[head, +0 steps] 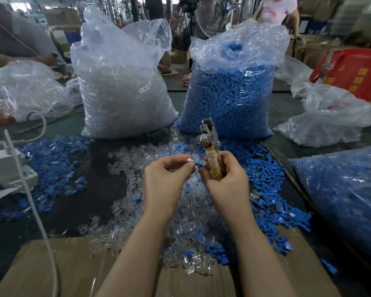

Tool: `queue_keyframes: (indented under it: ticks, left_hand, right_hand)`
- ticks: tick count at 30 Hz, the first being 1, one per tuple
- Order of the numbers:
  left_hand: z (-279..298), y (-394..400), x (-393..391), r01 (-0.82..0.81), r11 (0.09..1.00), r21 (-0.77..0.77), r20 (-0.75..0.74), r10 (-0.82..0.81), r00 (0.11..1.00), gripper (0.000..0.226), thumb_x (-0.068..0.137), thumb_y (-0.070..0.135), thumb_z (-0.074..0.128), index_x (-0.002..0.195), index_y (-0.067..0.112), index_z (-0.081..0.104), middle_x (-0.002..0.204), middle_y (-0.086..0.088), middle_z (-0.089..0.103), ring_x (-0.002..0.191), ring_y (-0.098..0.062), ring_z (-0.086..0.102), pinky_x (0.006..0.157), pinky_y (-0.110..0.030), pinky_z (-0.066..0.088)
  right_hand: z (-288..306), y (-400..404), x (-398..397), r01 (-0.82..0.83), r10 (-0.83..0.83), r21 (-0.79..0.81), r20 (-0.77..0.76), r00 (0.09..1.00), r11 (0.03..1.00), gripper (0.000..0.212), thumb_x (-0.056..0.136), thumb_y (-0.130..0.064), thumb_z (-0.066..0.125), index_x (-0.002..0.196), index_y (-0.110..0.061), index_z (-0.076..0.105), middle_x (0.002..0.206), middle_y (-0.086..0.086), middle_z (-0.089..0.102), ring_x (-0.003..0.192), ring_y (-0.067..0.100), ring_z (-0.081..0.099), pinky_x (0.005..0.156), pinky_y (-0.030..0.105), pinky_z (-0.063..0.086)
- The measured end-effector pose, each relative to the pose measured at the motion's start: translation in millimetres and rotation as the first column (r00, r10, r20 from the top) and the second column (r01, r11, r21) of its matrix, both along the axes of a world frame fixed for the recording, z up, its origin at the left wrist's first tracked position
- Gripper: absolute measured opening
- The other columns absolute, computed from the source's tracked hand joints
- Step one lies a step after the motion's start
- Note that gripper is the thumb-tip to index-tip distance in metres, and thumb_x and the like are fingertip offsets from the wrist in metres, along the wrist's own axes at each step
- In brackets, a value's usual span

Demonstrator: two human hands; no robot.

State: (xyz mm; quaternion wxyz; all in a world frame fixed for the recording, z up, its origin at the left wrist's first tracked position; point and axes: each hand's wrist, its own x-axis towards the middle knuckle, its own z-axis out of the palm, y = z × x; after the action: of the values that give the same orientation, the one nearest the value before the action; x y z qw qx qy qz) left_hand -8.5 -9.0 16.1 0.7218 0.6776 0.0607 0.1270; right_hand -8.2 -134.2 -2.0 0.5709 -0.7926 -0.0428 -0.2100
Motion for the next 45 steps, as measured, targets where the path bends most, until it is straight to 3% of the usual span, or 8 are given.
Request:
queue_keyframes:
  ticks: [4, 10, 16, 25, 35, 38, 41, 45]
  left_hand:
    - [3, -2, -3, -0.032, 0.987, 0.155, 0.031, 0.027, 0.999, 0.015, 0.078, 0.007, 0.079, 0.085, 0.021, 0.079, 0.077, 0.006, 0.076, 0.075, -0.009, 0.072, 0.073, -0.026, 0.059]
    - [7, -5, -6, -0.024, 0.946, 0.323, 0.122, -0.016, 0.992, 0.018, 0.078, 0.006, 0.079, 0.087, 0.022, 0.079, 0.078, 0.014, 0.074, 0.072, 0.003, 0.069, 0.067, -0.012, 0.054]
    - [6, -4, -6, -0.016, 0.945, 0.325, 0.128, -0.027, 0.991, 0.020, 0.079, 0.007, 0.079, 0.087, 0.024, 0.078, 0.077, 0.013, 0.074, 0.072, 0.002, 0.070, 0.067, -0.013, 0.054]
    - [2, -5, -4, -0.027, 0.955, 0.295, 0.141, -0.016, 0.990, 0.019, 0.077, 0.010, 0.081, 0.080, 0.029, 0.077, 0.077, 0.014, 0.075, 0.074, -0.002, 0.070, 0.070, -0.020, 0.057]
    - [6, 3, 0, 0.038, 0.985, -0.168, 0.076, -0.025, 0.997, 0.012, 0.084, -0.002, 0.071, 0.087, 0.010, 0.072, 0.078, -0.006, 0.075, 0.076, -0.018, 0.074, 0.070, -0.020, 0.057]
    - [6, 3, 1, 0.036, 0.977, -0.210, 0.110, -0.013, 0.994, 0.011, 0.085, -0.003, 0.069, 0.088, 0.008, 0.071, 0.076, -0.003, 0.075, 0.072, -0.014, 0.073, 0.068, -0.017, 0.055]
    - [7, 3, 1, 0.032, 0.977, -0.211, 0.150, 0.000, 0.989, 0.011, 0.086, -0.004, 0.068, 0.088, 0.006, 0.070, 0.075, 0.000, 0.075, 0.071, -0.010, 0.072, 0.067, -0.016, 0.054]
    - [8, 4, 0, 0.023, 0.979, -0.203, 0.176, 0.013, 0.984, 0.009, 0.086, -0.003, 0.067, 0.088, 0.005, 0.070, 0.073, 0.002, 0.074, 0.068, -0.007, 0.070, 0.066, -0.016, 0.054]
  right_hand:
    - [0, 1, -1, 0.028, -0.028, -0.011, -0.016, 0.999, 1.000, 0.024, 0.082, -0.023, 0.075, 0.087, -0.034, 0.054, 0.079, -0.020, 0.063, 0.067, 0.005, 0.059, 0.059, 0.026, 0.048]
    - [0, -1, 0, 0.061, -0.061, -0.006, -0.013, 0.998, 0.998, 0.022, 0.081, -0.026, 0.073, 0.087, -0.034, 0.054, 0.079, -0.021, 0.063, 0.065, 0.004, 0.057, 0.058, 0.030, 0.046]
    - [-1, -5, 1, -0.007, 0.007, 0.002, -0.021, 1.000, 1.000, 0.023, 0.084, -0.017, 0.072, 0.087, -0.034, 0.056, 0.078, -0.020, 0.063, 0.066, 0.003, 0.058, 0.055, 0.017, 0.043]
    - [3, -6, -1, -0.091, 0.095, 0.087, -0.045, 0.994, 0.992, 0.019, 0.086, -0.010, 0.068, 0.089, -0.028, 0.059, 0.080, -0.008, 0.064, 0.067, 0.009, 0.058, 0.061, 0.028, 0.051]
    - [1, -20, 0, -0.237, 0.239, 0.037, -0.150, 0.959, 0.971, 0.008, 0.088, -0.018, 0.068, 0.091, -0.019, 0.060, 0.068, -0.004, 0.057, 0.059, 0.005, 0.046, 0.056, 0.022, 0.042]
    - [1, -21, -1, -0.295, 0.278, -0.048, -0.219, 0.935, 0.954, 0.017, 0.079, -0.030, 0.064, 0.091, -0.018, 0.059, 0.075, 0.003, 0.057, 0.065, 0.012, 0.049, 0.062, 0.036, 0.043]
    - [1, -21, -1, -0.336, 0.308, -0.067, -0.260, 0.915, 0.940, 0.014, 0.081, -0.025, 0.067, 0.091, -0.025, 0.058, 0.075, -0.009, 0.058, 0.067, 0.009, 0.053, 0.064, 0.031, 0.043]
    - [0, -23, -1, -0.360, 0.327, -0.081, -0.268, 0.906, 0.929, 0.014, 0.085, -0.017, 0.068, 0.093, -0.021, 0.058, 0.090, 0.008, 0.062, 0.077, 0.027, 0.057, 0.068, 0.035, 0.045]
